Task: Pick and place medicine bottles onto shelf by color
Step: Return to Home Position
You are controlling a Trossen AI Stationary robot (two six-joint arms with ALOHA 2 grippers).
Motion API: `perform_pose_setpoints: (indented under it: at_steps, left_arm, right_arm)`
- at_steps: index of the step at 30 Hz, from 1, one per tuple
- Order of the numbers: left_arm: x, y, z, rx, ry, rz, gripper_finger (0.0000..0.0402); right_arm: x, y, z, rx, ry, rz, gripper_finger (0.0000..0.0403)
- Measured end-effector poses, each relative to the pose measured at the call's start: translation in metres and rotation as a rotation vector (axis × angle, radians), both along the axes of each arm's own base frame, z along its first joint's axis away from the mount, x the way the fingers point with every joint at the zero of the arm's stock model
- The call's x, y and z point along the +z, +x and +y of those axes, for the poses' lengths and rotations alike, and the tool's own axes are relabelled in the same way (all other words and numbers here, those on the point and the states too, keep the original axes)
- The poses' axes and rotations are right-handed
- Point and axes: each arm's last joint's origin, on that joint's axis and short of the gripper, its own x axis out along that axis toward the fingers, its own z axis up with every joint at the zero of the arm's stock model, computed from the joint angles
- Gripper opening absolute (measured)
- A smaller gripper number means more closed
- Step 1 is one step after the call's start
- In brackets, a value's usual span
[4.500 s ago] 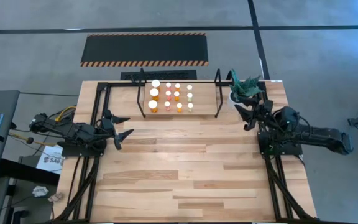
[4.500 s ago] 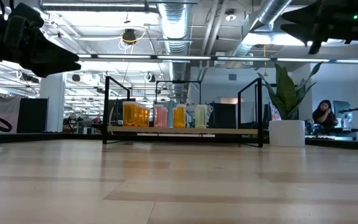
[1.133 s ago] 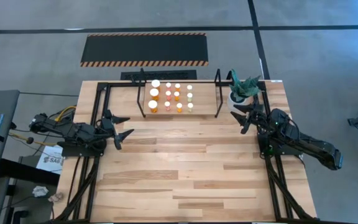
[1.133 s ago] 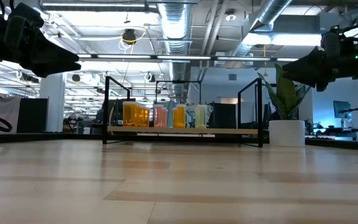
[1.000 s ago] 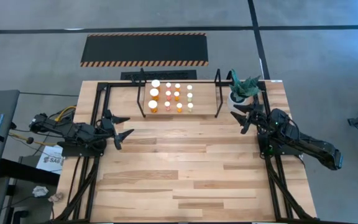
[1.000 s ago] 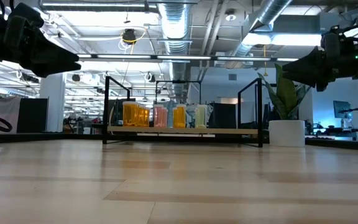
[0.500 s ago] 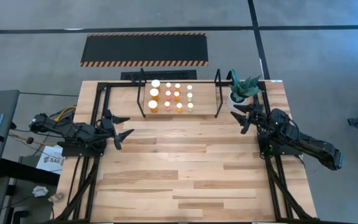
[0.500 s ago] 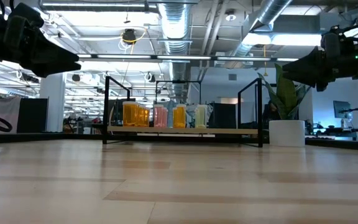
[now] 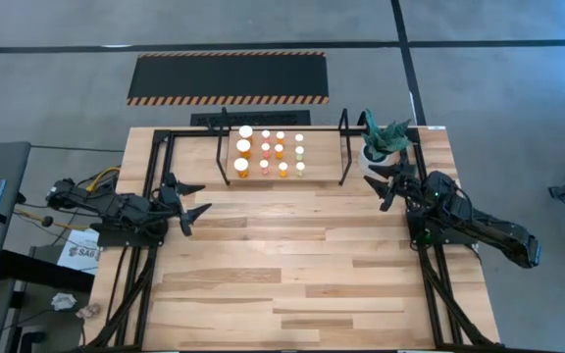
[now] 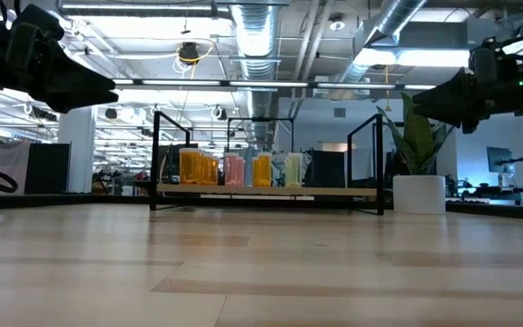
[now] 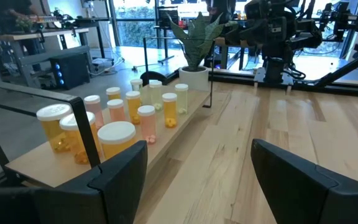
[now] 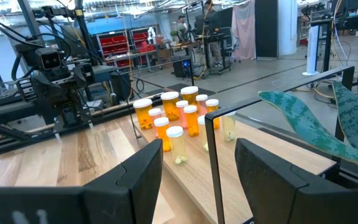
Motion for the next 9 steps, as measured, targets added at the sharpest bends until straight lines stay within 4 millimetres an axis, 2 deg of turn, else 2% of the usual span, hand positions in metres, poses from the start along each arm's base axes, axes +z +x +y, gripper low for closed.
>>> perform_pose_setpoints:
  at_steps: [9]
  left_arm:
    - [0.0000, 0.0000, 0.0000, 0.000, 0.000, 0.000, 0.0273]
  right_arm:
    - [0.0000, 0.0000, 0.0000, 0.000, 0.000, 0.000, 0.0225]
